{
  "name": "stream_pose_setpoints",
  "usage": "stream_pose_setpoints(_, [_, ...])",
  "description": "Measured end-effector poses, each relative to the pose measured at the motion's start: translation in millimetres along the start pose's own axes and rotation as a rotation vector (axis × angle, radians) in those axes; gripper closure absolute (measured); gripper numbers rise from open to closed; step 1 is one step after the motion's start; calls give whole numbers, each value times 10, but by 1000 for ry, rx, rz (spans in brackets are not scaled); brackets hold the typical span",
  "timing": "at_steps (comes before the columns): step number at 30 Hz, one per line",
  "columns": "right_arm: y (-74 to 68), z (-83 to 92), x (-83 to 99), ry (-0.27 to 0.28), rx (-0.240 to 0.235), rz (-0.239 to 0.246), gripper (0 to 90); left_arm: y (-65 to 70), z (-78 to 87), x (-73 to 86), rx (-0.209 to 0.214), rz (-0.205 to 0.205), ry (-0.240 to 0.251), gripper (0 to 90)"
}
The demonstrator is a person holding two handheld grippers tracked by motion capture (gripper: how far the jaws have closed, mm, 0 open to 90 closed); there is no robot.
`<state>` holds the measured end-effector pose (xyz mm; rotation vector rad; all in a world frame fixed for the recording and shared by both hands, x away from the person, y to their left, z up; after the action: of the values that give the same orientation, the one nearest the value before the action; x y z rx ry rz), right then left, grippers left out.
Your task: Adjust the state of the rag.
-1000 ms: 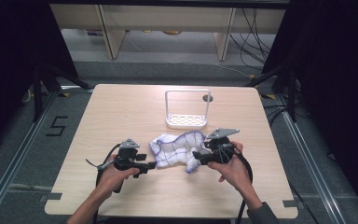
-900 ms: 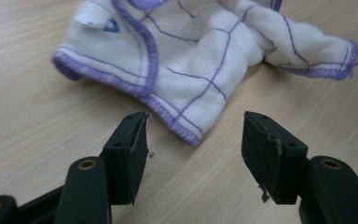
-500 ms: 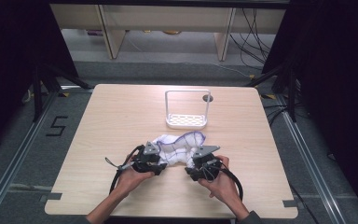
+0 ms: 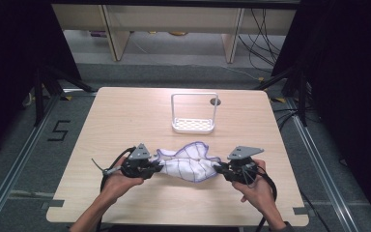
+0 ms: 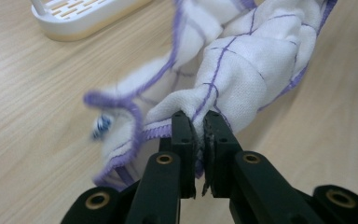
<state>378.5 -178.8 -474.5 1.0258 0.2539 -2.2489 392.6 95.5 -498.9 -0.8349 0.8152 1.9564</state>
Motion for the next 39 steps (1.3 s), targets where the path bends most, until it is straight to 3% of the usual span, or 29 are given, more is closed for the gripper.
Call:
stream_pose_setpoints(2, [-23, 64, 62, 10, -13, -6, 803, 62, 15, 35, 6, -9, -14, 837])
stream_pose_setpoints(3, [-50, 90, 114, 3, -20, -6, 802, 79, 15, 79, 16, -28, -49, 835])
stream_pose_setpoints(6, [-193, 106, 316, -35, -46, 17, 800, 140, -56, 225, 53, 3, -61, 832])
stream_pose_setpoints(9, [-320, 72, 477, -67, -61, 29, 794, 135, -67, 321, 64, 9, -98, 825])
stream_pose_setpoints(10, [-346, 73, 518, -87, -71, 27, 791, 152, -79, 334, 64, 29, -84, 824])
stream_pose_setpoints(13, [-376, 63, 586, -115, -78, 29, 774, 179, -59, 362, 79, 12, -101, 804])
stream_pose_setpoints(16, [-373, 57, 599, -127, -85, 24, 715, 202, -41, 401, 85, 33, -100, 740])
stream_pose_setpoints(17, [-377, 36, 595, -108, -82, 18, 685, 192, -32, 410, 82, 31, -102, 729])
stream_pose_setpoints(20, [-398, 34, 604, -144, -97, -10, 530, 166, -1, 405, 60, 82, -68, 611])
stream_pose_setpoints(24, [-276, 99, 497, -77, -61, -18, 469, 103, 100, 354, 34, 110, -36, 489])
stream_pose_setpoints(25, [-274, 122, 477, -81, -54, -63, 461, 45, 145, 320, 17, 122, -18, 470])
stream_pose_setpoints(27, [-145, 117, 390, -41, -19, -56, 456, -69, 215, 275, -17, 137, -5, 440])
stream_pose_setpoints(28, [-119, 109, 359, -38, -5, -79, 456, -179, 261, 247, -42, 142, -5, 427])
stream_pose_setpoints(29, [-22, 67, 301, -26, 15, -64, 459, -266, 271, 215, -70, 172, 29, 427])
stream_pose_setpoints(30, [51, 17, 247, -13, 37, -65, 459, -366, 293, 203, -97, 187, 29, 430])
stream_pose_setpoints(31, [99, -25, 196, -20, 50, -95, 461, -421, 288, 188, -111, 208, 39, 430])
stream_pose_setpoints(32, [176, -82, 146, -1, 61, -72, 465, -516, 281, 182, -131, 210, 28, 432])
stream_pose_setpoints(33, [244, -162, 72, -4, 64, -90, 474, -581, 271, 180, -145, 222, 13, 430])
stream_pose_setpoints(35, [391, -317, -45, 2, 89, -68, 484, -715, 209, 194, -176, 261, -4, 415])
stream_pose_setpoints(39, [548, -639, -218, -31, 96, -77, 510, -872, 80, 215, -201, 289, -19, 396])
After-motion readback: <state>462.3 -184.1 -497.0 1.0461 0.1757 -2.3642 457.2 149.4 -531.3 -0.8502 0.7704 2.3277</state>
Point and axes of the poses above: each handheld gripper's, and its own axes: z roughly backward along the jaws, x roughly out of its underside, y roughly to its right, the point moved 6 cm from there along -z, roughly forward along the jaws, and after that the axes turned 12 degrees about x, right-handed, at the moved point
